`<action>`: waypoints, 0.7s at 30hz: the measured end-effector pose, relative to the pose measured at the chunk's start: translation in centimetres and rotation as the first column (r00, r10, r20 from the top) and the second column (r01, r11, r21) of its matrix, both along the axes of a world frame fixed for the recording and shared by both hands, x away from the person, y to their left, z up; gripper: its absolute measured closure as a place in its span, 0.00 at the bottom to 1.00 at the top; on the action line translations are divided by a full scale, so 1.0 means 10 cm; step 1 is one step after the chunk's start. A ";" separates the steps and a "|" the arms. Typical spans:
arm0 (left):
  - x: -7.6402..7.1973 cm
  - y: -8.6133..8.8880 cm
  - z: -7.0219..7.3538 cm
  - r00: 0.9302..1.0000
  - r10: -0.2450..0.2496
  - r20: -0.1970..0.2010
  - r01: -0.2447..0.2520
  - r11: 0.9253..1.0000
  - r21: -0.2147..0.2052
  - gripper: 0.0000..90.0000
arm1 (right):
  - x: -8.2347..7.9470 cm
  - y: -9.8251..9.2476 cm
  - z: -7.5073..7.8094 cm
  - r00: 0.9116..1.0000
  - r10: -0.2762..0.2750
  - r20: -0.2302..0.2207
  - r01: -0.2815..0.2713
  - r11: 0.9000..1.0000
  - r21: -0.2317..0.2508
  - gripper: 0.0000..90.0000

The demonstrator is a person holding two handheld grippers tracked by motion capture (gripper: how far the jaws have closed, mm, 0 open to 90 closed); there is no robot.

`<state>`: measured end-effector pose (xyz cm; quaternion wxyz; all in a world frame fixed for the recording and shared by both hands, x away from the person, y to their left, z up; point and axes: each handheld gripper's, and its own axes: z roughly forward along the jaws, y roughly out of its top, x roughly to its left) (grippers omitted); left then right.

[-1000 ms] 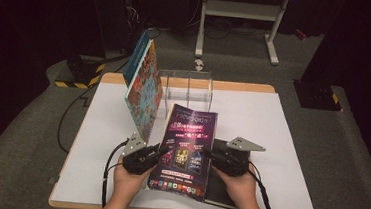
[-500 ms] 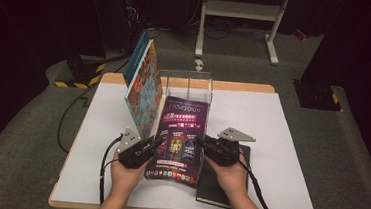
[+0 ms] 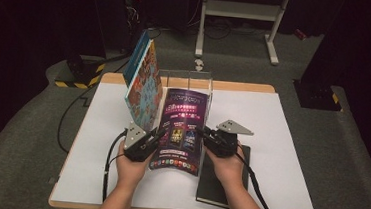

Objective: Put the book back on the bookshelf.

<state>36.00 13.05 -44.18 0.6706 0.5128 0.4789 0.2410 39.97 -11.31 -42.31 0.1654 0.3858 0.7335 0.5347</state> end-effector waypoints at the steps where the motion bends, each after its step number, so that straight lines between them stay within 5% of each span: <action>1: 0.01 0.00 -0.01 1.000 0.000 0.004 0.000 1.000 0.003 0.89 | 0.01 0.00 0.00 1.000 -0.002 0.005 0.002 1.000 -0.002 0.86; 9: -0.03 0.02 -0.07 1.000 0.003 0.015 -0.003 1.000 0.003 0.89 | -0.02 0.02 -0.03 1.000 0.001 0.029 -0.001 1.000 -0.023 0.86; 21: -0.22 0.09 -0.11 1.000 -0.012 0.023 0.011 1.000 0.021 0.87 | -0.26 -0.06 -0.04 0.997 0.023 0.070 -0.024 1.000 0.010 0.87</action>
